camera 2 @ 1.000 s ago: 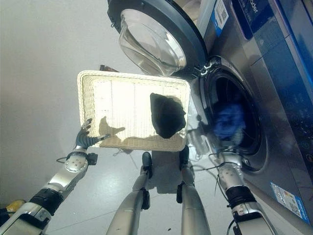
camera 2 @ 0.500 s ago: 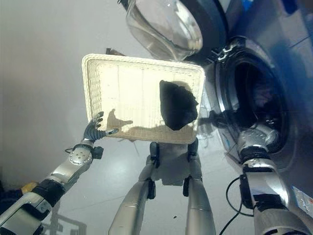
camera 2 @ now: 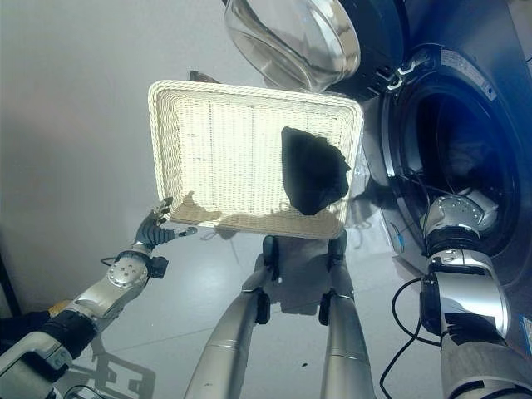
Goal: Put the clothes into the washing machine.
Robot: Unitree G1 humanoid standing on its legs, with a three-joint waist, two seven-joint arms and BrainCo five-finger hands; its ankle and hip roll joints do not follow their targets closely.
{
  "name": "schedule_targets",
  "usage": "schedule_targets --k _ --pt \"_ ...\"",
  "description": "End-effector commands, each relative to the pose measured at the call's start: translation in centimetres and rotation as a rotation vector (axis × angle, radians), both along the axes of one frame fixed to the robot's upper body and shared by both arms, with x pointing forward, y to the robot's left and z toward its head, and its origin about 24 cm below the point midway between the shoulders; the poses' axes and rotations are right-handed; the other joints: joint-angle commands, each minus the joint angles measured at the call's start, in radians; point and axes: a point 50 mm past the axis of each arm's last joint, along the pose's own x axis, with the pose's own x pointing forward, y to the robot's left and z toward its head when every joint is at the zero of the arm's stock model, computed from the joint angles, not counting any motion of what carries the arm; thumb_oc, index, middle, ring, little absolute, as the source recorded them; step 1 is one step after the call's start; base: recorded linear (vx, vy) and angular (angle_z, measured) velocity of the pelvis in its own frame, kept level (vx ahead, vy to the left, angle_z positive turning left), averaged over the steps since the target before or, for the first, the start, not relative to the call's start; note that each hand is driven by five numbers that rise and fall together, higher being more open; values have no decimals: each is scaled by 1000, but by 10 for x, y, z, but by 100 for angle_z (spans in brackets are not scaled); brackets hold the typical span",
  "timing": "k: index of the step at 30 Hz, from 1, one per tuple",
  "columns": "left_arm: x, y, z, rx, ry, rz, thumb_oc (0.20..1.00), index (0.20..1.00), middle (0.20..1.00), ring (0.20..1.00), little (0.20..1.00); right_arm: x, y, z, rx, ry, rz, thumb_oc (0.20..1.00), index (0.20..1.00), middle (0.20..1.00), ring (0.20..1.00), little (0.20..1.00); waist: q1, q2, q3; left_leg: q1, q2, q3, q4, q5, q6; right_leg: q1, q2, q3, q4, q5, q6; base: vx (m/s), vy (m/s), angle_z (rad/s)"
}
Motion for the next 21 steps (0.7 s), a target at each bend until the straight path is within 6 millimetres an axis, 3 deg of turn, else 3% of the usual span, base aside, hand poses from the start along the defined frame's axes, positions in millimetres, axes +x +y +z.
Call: schedule_targets --k 1,3,4,6,12,15,16,20,21 --pt "-5 5 -1 -63 -17 11 1000 1000 1000 1000 1000 -16 -36 67 -497 -8 235 1000 1000 1000 1000 1000 -21 56 -28 31 -21 -20 -75 22 -42 15 89 -87 197 -221 -1 -40 -67 3" --pt "-6 8 -1 -63 -17 14 1000 1000 1000 1000 1000 -13 -33 60 -516 3 277 1000 1000 1000 1000 1000 -21 52 -28 30 -19 -19 -77 23 -42 15 90 -89 196 -221 -1 -27 -47 2" --pt "-8 11 -5 -68 -21 26 1000 1000 1000 1000 1000 -9 -28 40 -542 17 351 1000 1000 1000 1000 1000 -24 46 -28 30 -17 -18 -84 25 -43 16 93 -89 189 -217 0 -24 -36 1" --pt "-9 10 -8 -79 -22 37 1000 1000 1000 1000 1000 -7 -23 19 -581 59 369 1000 1000 1000 1000 1000 -23 44 -28 34 -17 -14 -96 28 -43 22 96 -90 179 -216 1 -19 -13 1" --pt "-11 5 -20 -181 -29 91 1000 1000 1000 1000 1000 -2 -10 2 -675 101 322 1000 1000 1000 1000 1000 -17 57 -28 45 -19 -7 -131 40 -47 32 96 -91 152 -209 4 -57 46 5" --pt "-18 6 -31 -305 -43 152 1000 1000 1000 1000 1000 2 6 -12 -713 84 340 1000 1000 1000 1000 1000 -15 63 -28 51 -24 -6 -147 46 -47 34 94 -89 133 -201 7 -80 74 4" --pt "-24 7 -38 -341 -53 198 1000 1000 1000 1000 1000 2 16 -25 -717 58 365 1000 1000 1000 1000 1000 -16 63 -28 57 -28 -7 -158 48 -47 40 93 -89 119 -197 9 -78 84 -1" --pt "-37 11 -54 -325 -62 281 1000 1000 1000 1000 1000 0 37 -52 -689 -12 407 1000 1000 1000 1000 1000 -19 65 -28 71 -28 -2 -179 56 -45 50 93 -81 100 -190 12 -62 99 -1" --pt "-45 13 -64 -340 -62 332 1000 1000 1000 1000 1000 -5 47 -69 -664 -36 429 1000 1000 1000 1000 1000 -23 66 -28 76 -29 0 -192 62 -44 54 94 -74 90 -185 13 -62 146 -6"
